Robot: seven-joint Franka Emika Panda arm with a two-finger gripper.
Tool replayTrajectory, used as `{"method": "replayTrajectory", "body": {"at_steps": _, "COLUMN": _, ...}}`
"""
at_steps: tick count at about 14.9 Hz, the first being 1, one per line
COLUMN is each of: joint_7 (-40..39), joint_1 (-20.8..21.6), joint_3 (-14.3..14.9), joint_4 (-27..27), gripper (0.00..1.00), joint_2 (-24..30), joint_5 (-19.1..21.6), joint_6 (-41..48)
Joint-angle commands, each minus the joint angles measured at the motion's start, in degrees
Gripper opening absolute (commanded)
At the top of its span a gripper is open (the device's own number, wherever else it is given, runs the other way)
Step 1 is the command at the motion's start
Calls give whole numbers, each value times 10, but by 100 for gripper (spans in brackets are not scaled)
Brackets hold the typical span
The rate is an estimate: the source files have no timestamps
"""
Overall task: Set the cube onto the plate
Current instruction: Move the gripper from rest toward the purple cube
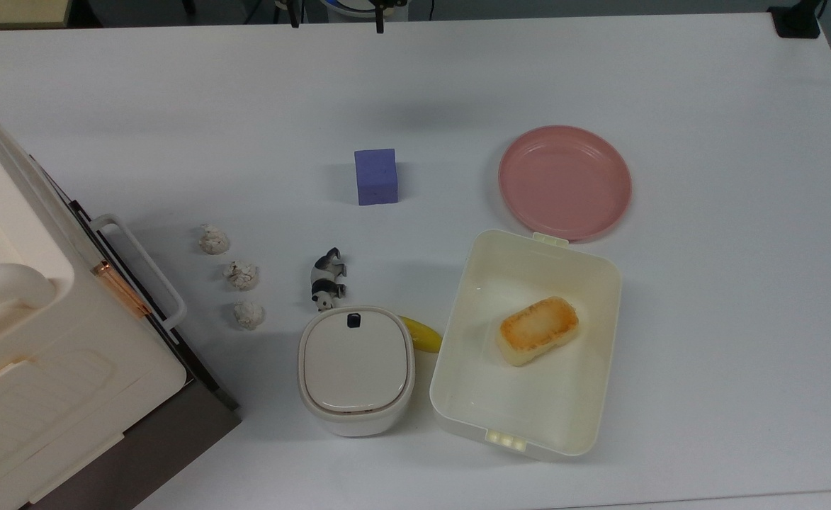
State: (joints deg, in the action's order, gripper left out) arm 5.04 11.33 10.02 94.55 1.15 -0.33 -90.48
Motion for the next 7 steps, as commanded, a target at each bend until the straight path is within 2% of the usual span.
{"method": "replayTrajectory", "body": {"at_steps": 1, "joint_7": -13, "joint_1": -26, "joint_3": -1, "joint_4": 6, "gripper": 100, "joint_2": 12, "joint_5": -4, "joint_6": -14}}
{"method": "replayTrajectory", "body": {"at_steps": 7, "joint_7": -21, "joint_1": -24, "joint_3": -1, "joint_4": 7, "gripper": 100, "joint_2": 10, "joint_5": -3, "joint_6": -15}}
